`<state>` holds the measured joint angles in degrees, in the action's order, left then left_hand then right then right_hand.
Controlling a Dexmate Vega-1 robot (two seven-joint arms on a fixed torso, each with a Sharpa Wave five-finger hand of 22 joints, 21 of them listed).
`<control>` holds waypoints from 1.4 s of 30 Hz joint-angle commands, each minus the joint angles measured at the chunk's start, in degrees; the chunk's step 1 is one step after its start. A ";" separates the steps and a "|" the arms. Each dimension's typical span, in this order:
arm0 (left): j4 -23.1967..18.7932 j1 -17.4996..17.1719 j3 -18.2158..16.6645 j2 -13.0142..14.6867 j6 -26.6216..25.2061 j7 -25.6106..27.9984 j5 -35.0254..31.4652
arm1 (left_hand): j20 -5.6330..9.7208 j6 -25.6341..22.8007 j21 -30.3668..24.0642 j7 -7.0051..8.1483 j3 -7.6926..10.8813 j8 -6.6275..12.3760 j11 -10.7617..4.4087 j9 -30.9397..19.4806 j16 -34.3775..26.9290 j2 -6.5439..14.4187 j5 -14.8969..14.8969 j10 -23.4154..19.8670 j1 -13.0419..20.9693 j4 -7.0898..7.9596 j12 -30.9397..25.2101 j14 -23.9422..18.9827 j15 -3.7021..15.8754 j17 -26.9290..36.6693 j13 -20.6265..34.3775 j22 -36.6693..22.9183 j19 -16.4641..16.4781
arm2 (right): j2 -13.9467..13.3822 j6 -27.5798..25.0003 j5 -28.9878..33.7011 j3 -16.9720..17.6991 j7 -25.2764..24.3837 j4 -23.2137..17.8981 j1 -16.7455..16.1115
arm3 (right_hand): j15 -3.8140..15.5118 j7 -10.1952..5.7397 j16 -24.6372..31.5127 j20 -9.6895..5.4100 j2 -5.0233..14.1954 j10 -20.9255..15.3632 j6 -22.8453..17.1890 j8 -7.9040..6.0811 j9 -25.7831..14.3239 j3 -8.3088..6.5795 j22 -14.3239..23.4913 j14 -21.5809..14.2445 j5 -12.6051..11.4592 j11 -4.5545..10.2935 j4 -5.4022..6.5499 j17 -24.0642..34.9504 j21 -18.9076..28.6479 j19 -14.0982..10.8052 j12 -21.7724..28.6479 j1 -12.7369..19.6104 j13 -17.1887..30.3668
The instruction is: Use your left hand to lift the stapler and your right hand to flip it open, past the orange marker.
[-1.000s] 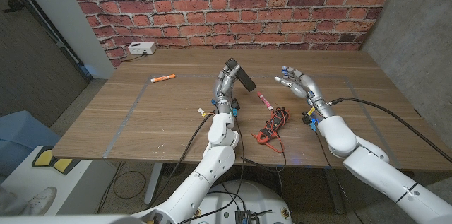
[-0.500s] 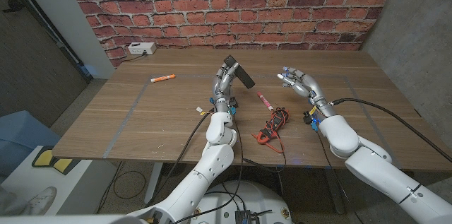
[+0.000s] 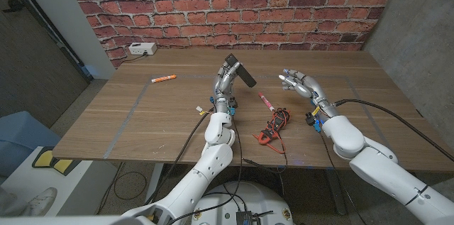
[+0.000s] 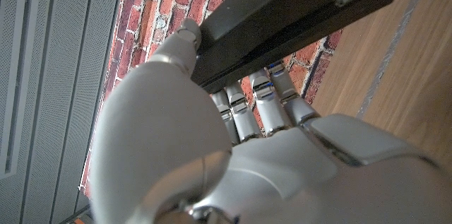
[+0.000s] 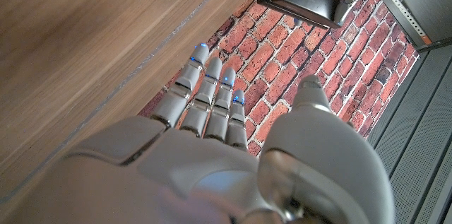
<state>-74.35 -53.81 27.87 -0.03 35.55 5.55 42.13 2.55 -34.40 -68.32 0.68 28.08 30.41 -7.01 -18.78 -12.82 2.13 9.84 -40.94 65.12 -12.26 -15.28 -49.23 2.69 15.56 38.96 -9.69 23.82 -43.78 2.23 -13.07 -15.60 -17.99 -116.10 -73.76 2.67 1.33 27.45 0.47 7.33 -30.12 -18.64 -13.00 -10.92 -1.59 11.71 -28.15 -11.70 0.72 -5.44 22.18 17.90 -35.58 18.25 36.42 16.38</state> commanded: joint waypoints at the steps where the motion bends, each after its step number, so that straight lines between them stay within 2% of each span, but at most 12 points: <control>1: 2.99 1.60 -0.61 0.73 0.76 -9.12 4.17 | 5.97 -7.24 0.07 6.32 3.91 0.85 -4.29 -9.97 0.21 7.20 0.48 -4.11 2.24 3.23 0.16 -3.30 10.66 0.24 3.17 -0.28 -0.16 | -0.73 -0.63 -2.43 0.19 1.39 -0.71 0.04 | 7.43 0.19 2.38 -0.83 -0.40 -1.35 -1.71 -0.34 -0.15 0.16 1.09 -6.58 -0.30 0.77 0.14 0.58 2.21 -3.11 0.51 -0.88 0.33; 2: 3.39 1.75 -0.67 0.69 0.79 -9.90 4.56 | 5.99 -7.68 0.07 6.56 3.94 1.01 -4.28 -9.92 0.20 7.17 0.49 -4.09 2.29 3.19 0.22 -3.27 10.69 0.25 3.12 -0.30 -0.19 | -0.73 -0.82 -2.53 0.19 1.32 -0.77 0.07 | 8.24 0.29 2.78 -1.25 -0.43 -1.78 -2.28 -0.44 -0.14 0.16 1.39 -8.17 -0.31 1.10 0.09 0.61 3.15 -4.65 0.41 -0.91 0.24; 6: 4.56 2.07 -0.96 0.29 0.70 -12.21 6.06 | 5.97 -7.78 0.03 6.73 3.97 1.05 -4.27 -9.84 0.16 7.14 0.49 -4.17 2.33 3.16 0.23 -3.25 10.70 0.28 3.10 -0.32 -0.22 | -0.85 -2.05 -3.15 0.17 1.18 -1.37 0.20 | 9.24 -0.02 3.78 -2.27 -0.23 -3.65 -3.26 -0.57 -0.13 0.08 1.94 -12.10 -0.34 1.95 0.10 0.68 4.97 -7.49 0.55 -1.04 -0.01; 7: 4.74 2.11 -1.01 0.17 0.79 -12.31 6.06 | 5.97 -7.78 0.02 6.71 3.97 1.05 -4.31 -9.82 0.15 7.13 0.49 -4.17 2.33 3.16 0.26 -3.26 10.71 0.29 3.07 -0.33 -0.23 | -0.89 -2.27 -3.30 0.15 1.18 -1.47 0.23 | 9.68 0.14 3.91 -3.58 -0.40 -4.80 -3.69 -0.57 -0.13 0.13 2.28 -13.71 -0.32 1.82 0.01 0.64 6.01 -8.92 0.64 -1.10 -0.17; 8: 4.96 2.18 -1.05 0.12 0.86 -12.79 6.22 | 5.96 -7.81 0.01 6.72 3.98 1.06 -4.33 -9.80 0.13 7.13 0.49 -4.15 2.33 3.17 0.28 -3.27 10.70 0.30 3.05 -0.34 -0.23 | -0.94 -2.63 -3.57 0.16 1.21 -1.63 0.26 | 9.81 0.19 3.98 -3.86 -0.29 -4.96 -4.00 -0.63 -0.12 0.06 2.40 -14.34 -0.33 1.82 -0.01 0.63 6.45 -9.60 0.56 -1.06 -0.24; 14: 6.60 2.85 -1.66 -0.66 1.80 -15.66 7.51 | 5.91 -7.76 0.17 7.23 4.10 1.03 -4.14 -9.64 0.25 6.90 0.56 -3.90 2.44 3.03 0.50 -2.83 10.64 0.28 3.02 -0.27 -0.56 | -1.21 -3.92 -5.07 0.02 1.70 -1.96 0.67 | 9.88 0.44 4.26 -5.44 -0.40 -7.46 -5.93 -0.96 -0.09 0.10 2.47 -18.10 -0.30 1.80 -0.05 0.55 8.66 -13.42 0.69 -1.28 -0.72; 18: 7.05 2.98 -2.07 -1.24 2.42 -16.71 8.09 | 5.75 -8.06 0.37 7.09 4.23 1.16 -4.13 -9.51 0.38 6.82 0.64 -3.79 2.50 3.00 0.70 -2.39 10.58 0.25 2.92 -0.19 -0.89 | -1.76 -4.74 -5.58 -0.27 2.23 -2.23 1.01 | 10.02 1.24 4.26 -6.76 -0.27 -9.25 -7.64 -1.25 -0.05 0.08 2.18 -20.53 -0.32 1.75 0.00 0.44 10.09 -16.16 0.70 -1.47 -1.19; 25: 7.30 3.15 -2.65 -2.18 3.69 -17.88 8.64 | 5.83 -8.65 0.19 6.59 4.55 1.40 -4.00 -9.22 0.39 6.99 0.76 -4.13 3.12 2.76 0.83 -1.84 10.67 0.28 2.79 -0.31 -0.88 | -2.69 -5.76 -7.90 -0.38 3.96 -2.37 1.59 | 10.06 1.56 4.91 -8.44 -0.05 -11.48 -8.46 -0.93 0.01 0.20 1.83 -25.56 -0.31 1.70 0.37 0.63 12.46 -20.59 0.55 -2.23 -1.91; 33: 6.75 3.36 -3.20 -2.36 3.38 -19.38 10.04 | 5.77 -8.86 0.16 6.00 4.63 1.48 -3.81 -8.98 0.19 6.87 0.76 -4.31 3.41 2.69 0.94 -1.85 10.63 0.38 2.70 -0.28 -1.02 | -3.73 -6.21 -10.20 -0.89 6.34 -2.05 2.76 | 10.05 2.04 5.68 -9.32 -0.15 -14.33 -10.62 -1.25 0.02 0.49 2.67 -30.03 -0.25 1.48 0.73 1.16 14.84 -23.35 0.87 -3.10 -2.44; 36: 7.14 3.32 -3.21 -2.72 2.31 -20.50 11.36 | 5.78 -8.90 0.12 5.86 4.66 1.50 -3.79 -8.91 0.11 6.86 0.75 -4.36 3.55 2.64 0.95 -1.88 10.67 0.42 2.71 -0.29 -1.03 | -4.00 -4.91 -11.76 -1.52 9.20 -0.54 3.91 | 10.06 2.11 5.70 -9.23 -0.17 -14.49 -10.78 -1.27 0.02 0.51 2.77 -30.28 -0.25 1.51 0.75 1.22 14.93 -23.25 0.86 -3.16 -2.48; 42: 8.41 3.72 -3.92 -3.38 0.91 -23.96 14.13 | 5.70 -9.12 -0.02 5.90 4.68 1.58 -3.59 -8.73 -0.08 6.85 0.71 -4.57 3.76 2.64 0.96 -2.02 10.67 0.53 2.71 -0.32 -1.01 | -4.73 -5.78 -12.87 -1.94 9.73 -0.58 4.49 | 10.06 2.22 5.88 -9.30 -0.14 -14.97 -11.11 -1.28 0.02 0.56 3.00 -31.10 -0.24 1.50 0.84 1.41 15.35 -23.51 0.89 -3.34 -2.57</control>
<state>-67.18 -50.57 24.83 -2.51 38.84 -12.72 51.44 2.45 -34.53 -68.04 0.80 28.97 30.58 -6.99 -18.78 -12.48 2.13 10.42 -41.35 65.12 -13.14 -14.29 -48.62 3.30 15.84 39.88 -9.74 22.67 -46.90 -3.42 -23.07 -16.32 -11.20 -118.16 -71.45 9.44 3.58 32.88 -8.80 7.10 -44.54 -29.08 -13.99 -10.93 -1.12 14.52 -58.47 -11.70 2.24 -4.97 23.27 32.85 -58.36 18.87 33.62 13.83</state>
